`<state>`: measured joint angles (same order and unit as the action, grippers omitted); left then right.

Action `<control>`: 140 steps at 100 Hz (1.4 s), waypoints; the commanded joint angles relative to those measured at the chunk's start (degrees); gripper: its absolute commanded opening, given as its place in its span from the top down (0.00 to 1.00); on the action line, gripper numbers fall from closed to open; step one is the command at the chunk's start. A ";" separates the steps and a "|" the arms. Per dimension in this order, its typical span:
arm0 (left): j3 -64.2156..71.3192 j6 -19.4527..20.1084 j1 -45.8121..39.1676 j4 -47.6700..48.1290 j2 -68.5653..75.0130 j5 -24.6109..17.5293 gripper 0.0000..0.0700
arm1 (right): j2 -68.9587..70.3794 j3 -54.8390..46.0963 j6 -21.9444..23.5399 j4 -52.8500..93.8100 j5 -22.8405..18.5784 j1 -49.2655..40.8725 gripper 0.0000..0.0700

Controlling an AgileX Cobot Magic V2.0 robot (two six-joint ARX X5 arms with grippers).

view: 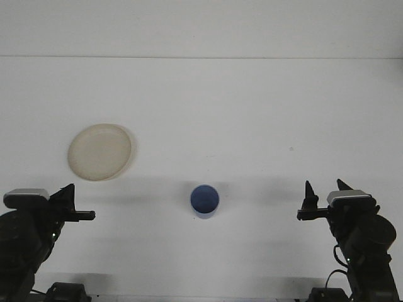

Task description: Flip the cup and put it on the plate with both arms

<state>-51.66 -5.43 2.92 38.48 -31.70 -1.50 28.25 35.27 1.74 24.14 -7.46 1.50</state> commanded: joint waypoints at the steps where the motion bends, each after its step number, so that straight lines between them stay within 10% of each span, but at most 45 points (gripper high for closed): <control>1: -3.43 0.70 0.17 4.79 -3.65 -1.07 0.98 | 0.20 0.59 -0.28 -0.55 -0.02 -0.04 0.23; 51: -6.91 -0.50 0.15 11.74 -10.49 -1.49 0.95 | 0.20 0.59 -0.28 -0.55 -0.02 -0.04 0.23; 81: -6.91 -1.27 0.15 12.57 -10.45 -1.49 0.16 | 0.20 0.61 -0.28 -0.57 -0.02 -0.04 0.23; 140: -14.82 -2.14 12.28 19.93 -22.71 -1.55 0.16 | 0.20 0.61 -0.26 -0.55 -0.02 -0.04 0.23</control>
<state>-63.86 -6.81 12.47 58.19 -51.92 -2.94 28.25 35.27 1.74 24.14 -7.46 1.50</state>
